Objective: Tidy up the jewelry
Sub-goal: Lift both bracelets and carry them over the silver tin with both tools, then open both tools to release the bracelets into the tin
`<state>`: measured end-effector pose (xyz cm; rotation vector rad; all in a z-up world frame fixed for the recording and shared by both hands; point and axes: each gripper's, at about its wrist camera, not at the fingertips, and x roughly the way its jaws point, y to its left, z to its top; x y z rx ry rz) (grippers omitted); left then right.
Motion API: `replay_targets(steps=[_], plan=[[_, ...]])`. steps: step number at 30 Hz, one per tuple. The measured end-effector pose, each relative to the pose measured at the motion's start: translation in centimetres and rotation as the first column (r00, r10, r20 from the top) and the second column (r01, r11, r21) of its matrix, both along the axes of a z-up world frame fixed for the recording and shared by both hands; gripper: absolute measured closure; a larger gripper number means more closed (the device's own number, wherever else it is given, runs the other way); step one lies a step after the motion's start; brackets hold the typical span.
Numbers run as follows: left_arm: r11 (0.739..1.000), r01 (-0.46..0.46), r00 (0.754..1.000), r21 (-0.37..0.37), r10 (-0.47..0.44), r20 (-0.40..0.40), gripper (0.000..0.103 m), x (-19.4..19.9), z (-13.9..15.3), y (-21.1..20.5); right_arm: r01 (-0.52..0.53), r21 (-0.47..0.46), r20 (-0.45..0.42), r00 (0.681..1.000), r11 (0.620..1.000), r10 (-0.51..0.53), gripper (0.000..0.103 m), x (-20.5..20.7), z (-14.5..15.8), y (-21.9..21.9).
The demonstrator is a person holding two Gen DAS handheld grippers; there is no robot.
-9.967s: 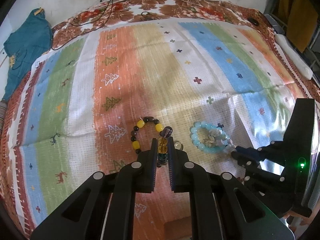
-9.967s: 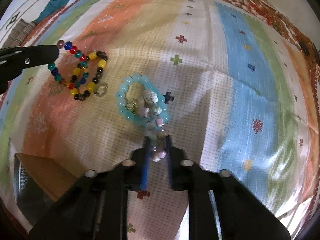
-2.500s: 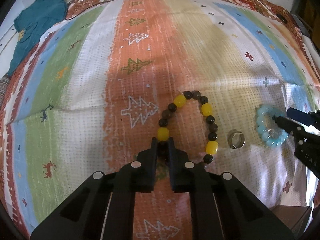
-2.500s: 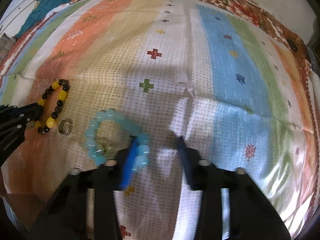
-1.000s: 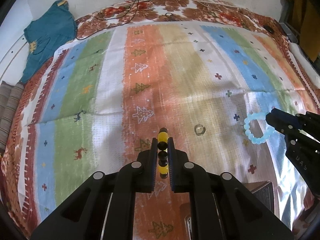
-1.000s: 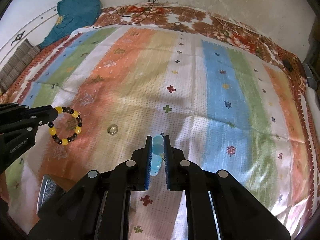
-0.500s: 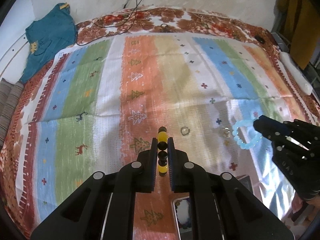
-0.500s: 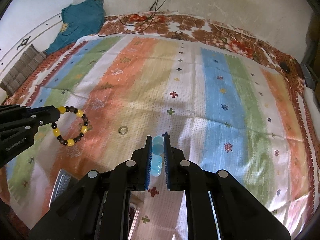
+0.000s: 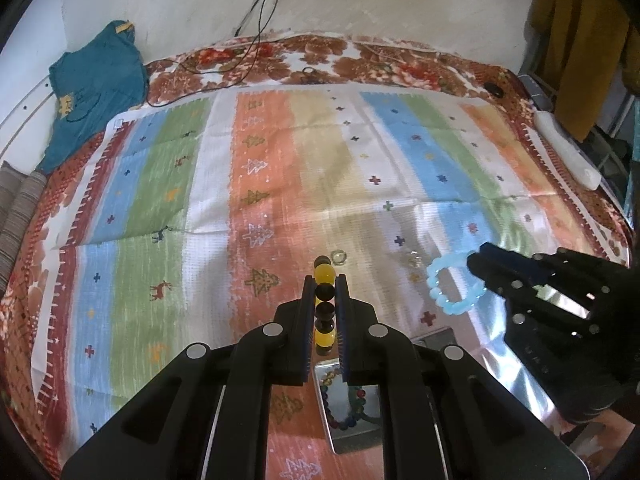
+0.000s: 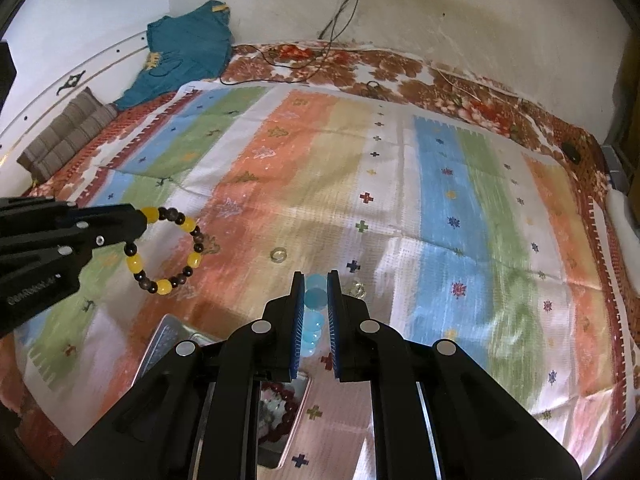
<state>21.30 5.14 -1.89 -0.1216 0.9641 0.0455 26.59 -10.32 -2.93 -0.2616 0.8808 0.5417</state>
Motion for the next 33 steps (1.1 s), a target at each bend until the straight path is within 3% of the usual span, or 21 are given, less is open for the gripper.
replay_targets(steps=[24,28,31,33], plan=[[0.998,0.061,0.997,-0.02,-0.06,0.051,0.094,-6.3,1.7,-2.7,-0.055,0.047,0.004,0.998,0.997,0.055,0.091,-5.9,1.5,-1.1],[0.998,0.067,0.997,-0.022,-0.066,0.041,0.094,-7.0,1.3,-3.0,-0.069,0.046,-0.018,0.997,0.997,0.07,0.091,-6.6,1.1,-1.2],[0.996,0.056,0.998,-0.063,-0.056,0.015,0.093,-7.0,0.7,-2.8,-0.06,0.038,-0.03,0.998,0.997,0.061,0.091,-6.6,0.6,-1.5],[0.998,0.036,0.999,-0.042,-0.036,0.008,0.093,-7.1,0.5,-2.7,-0.049,0.026,-0.041,0.998,0.998,0.05,0.089,-6.4,0.4,-1.6]])
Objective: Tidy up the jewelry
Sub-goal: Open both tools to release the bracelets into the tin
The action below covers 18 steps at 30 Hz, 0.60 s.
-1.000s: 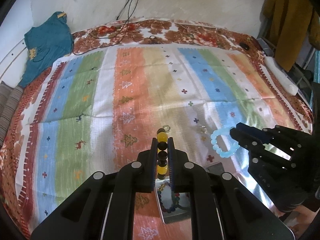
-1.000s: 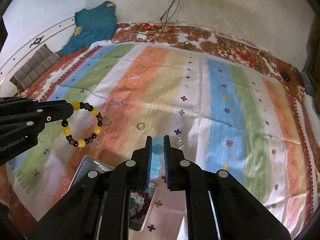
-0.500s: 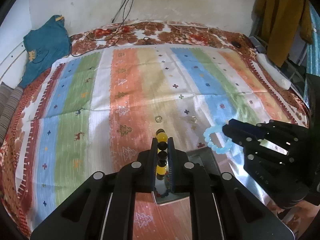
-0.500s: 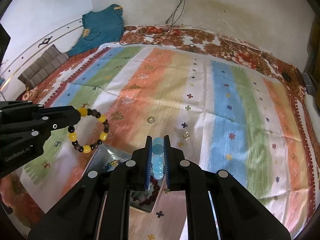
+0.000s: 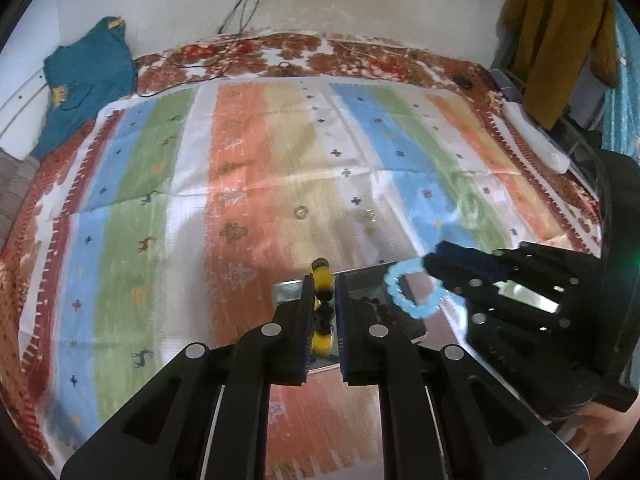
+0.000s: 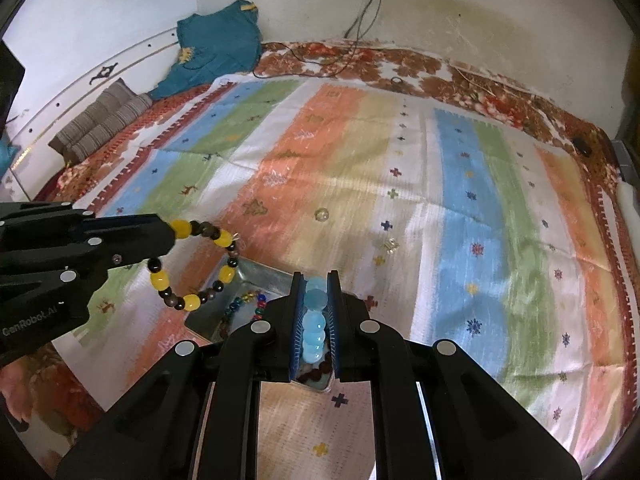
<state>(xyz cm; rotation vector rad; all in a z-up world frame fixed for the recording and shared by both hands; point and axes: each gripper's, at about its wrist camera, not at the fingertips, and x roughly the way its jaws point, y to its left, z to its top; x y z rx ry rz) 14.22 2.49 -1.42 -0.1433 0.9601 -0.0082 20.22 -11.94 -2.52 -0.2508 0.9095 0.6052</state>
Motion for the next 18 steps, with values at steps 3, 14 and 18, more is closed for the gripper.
replay_targets(steps=[3,14,18], plan=[[1.0,-0.012,1.0,0.003,0.012,-0.003,0.079,0.0,-0.1,0.3,0.023,-0.004,0.001,1.0,1.0,-0.023,0.07,0.4,-0.1,-0.4],[0.996,-0.086,0.996,-0.016,0.086,-0.002,0.057,0.7,-0.6,2.0,0.09,-0.034,-0.034,0.995,0.995,-0.091,0.07,2.3,-1.2,-1.5],[0.995,-0.091,0.996,-0.039,0.091,-0.009,0.053,1.0,-0.9,2.0,0.114,-0.039,-0.038,0.993,0.993,-0.116,0.062,2.9,-1.6,-1.8]])
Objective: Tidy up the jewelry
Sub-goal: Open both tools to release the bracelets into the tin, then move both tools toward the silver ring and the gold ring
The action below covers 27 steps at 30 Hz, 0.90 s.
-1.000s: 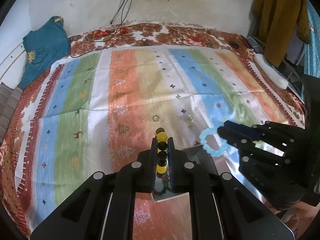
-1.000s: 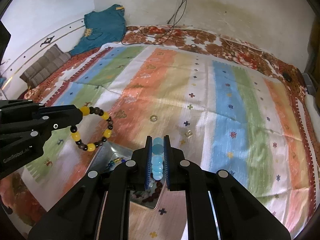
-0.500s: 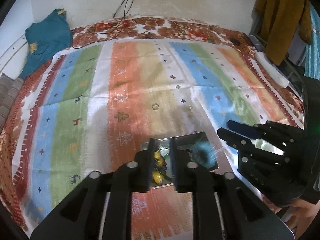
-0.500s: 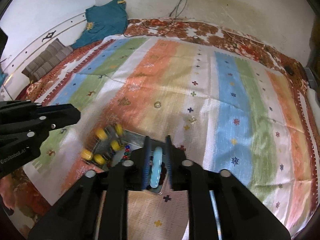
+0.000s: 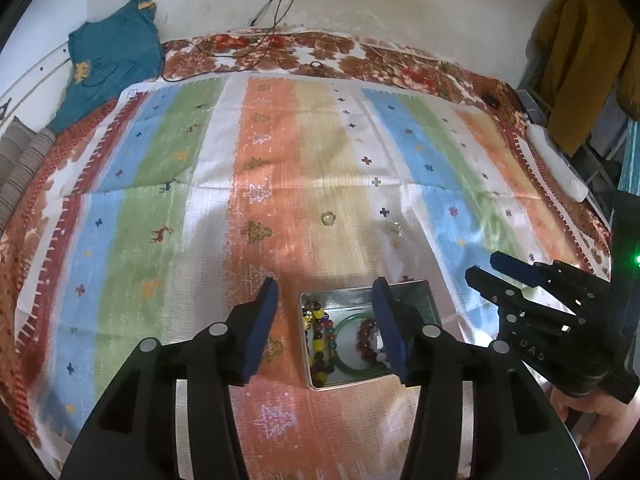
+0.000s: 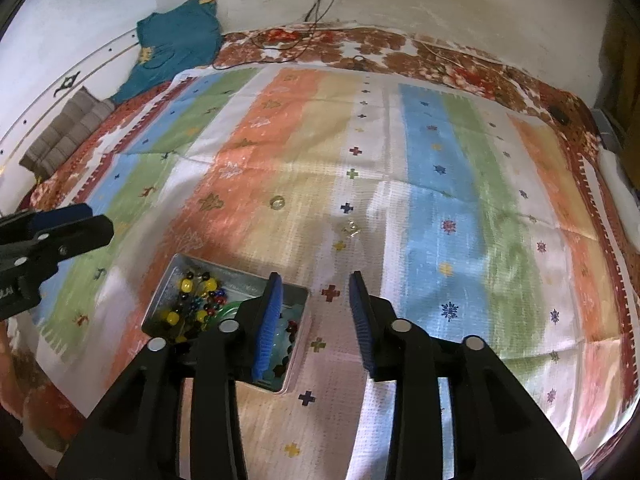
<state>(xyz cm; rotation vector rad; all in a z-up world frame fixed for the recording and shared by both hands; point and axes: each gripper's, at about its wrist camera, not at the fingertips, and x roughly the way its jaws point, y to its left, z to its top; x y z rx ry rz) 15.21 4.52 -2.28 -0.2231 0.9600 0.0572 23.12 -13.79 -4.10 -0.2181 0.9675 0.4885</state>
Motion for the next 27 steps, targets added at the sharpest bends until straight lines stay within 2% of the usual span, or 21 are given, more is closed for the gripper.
replay_targets(steps=[7,10,14,27], plan=[[0.999,0.02,1.0,0.049,-0.019,-0.017,0.043,0.7,-0.7,-0.9,0.021,-0.013,-0.021,1.0,1.0,-0.021,0.06,1.0,-0.7,-0.3],[0.998,0.017,0.999,0.06,-0.016,-0.028,0.043,1.2,-1.0,-0.9,0.027,-0.015,-0.021,0.999,1.0,-0.027,0.058,1.3,-0.8,-0.4],[1.0,0.007,1.0,0.026,-0.007,-0.011,0.039,1.7,-0.6,-0.8,0.032,-0.009,-0.031,0.999,0.999,-0.032,0.058,1.9,-0.9,-0.4],[0.997,0.025,0.999,0.079,-0.021,-0.048,0.038,5.3,-1.9,-0.8,0.044,-0.018,-0.071,0.996,0.999,-0.045,0.058,4.5,-2.3,-0.1]])
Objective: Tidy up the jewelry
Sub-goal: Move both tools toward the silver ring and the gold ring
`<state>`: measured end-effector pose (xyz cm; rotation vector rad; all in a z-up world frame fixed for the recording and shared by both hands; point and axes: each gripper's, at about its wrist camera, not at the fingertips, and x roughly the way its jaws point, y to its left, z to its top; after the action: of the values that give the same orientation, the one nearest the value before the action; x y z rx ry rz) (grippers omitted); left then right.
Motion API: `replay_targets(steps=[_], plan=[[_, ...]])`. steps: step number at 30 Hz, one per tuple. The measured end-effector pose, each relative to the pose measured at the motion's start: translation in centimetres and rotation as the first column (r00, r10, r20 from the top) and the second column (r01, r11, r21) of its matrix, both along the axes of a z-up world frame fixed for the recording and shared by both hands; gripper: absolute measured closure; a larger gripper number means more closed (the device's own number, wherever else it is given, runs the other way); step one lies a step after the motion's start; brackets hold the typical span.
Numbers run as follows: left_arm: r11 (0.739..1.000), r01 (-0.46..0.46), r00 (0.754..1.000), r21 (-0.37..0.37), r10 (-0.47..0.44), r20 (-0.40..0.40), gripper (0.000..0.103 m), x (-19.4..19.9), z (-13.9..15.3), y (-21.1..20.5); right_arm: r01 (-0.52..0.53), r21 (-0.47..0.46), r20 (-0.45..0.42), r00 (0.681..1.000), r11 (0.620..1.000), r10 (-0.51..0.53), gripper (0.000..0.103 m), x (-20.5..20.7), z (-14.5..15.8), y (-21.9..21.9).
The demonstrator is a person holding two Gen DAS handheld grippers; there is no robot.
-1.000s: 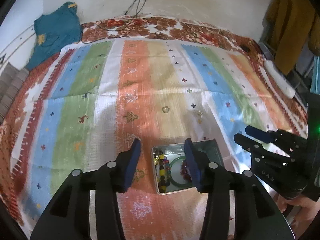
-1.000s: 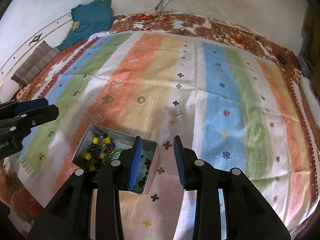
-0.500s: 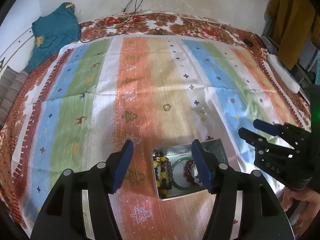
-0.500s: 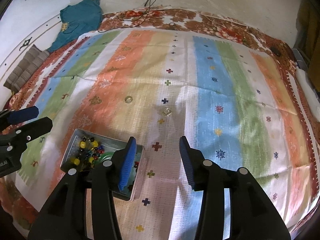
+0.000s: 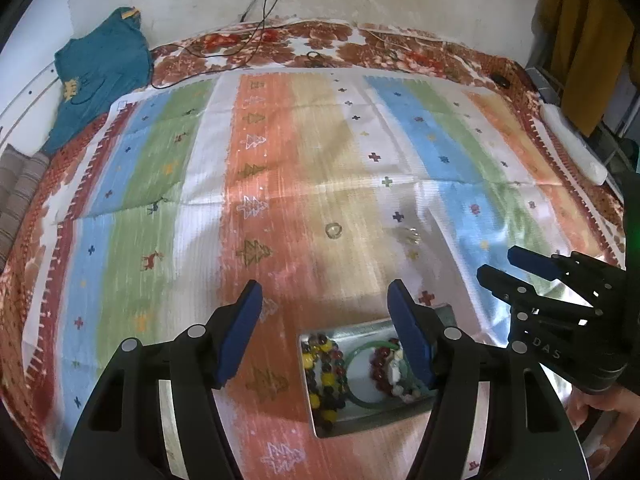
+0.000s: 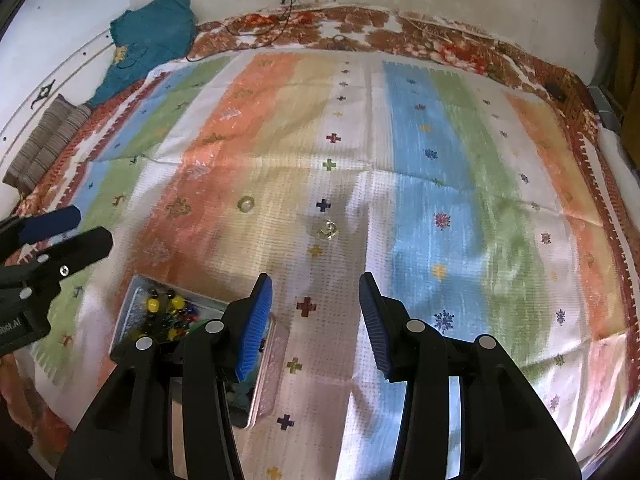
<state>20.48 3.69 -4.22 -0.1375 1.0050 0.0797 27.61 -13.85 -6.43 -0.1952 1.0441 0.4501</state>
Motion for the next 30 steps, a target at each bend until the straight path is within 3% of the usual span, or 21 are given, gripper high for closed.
replay_targets(steps=[16,30], plan=[[1.0,0.005,0.998,-0.006,-0.006,-0.058,0.037,4.9,-2.5,0.6,-0.045,-0.027,-0.013,0.999,0.999,0.045,0.058,2.4,-1.4,2.3],[1.0,0.009,0.993,-0.019,-0.012,-0.114,0.037,8.2,-5.2,1.6,-0.048,-0.062,-0.081,0.996,0.997,0.043,0.058,5.1,-4.8,3.1]])
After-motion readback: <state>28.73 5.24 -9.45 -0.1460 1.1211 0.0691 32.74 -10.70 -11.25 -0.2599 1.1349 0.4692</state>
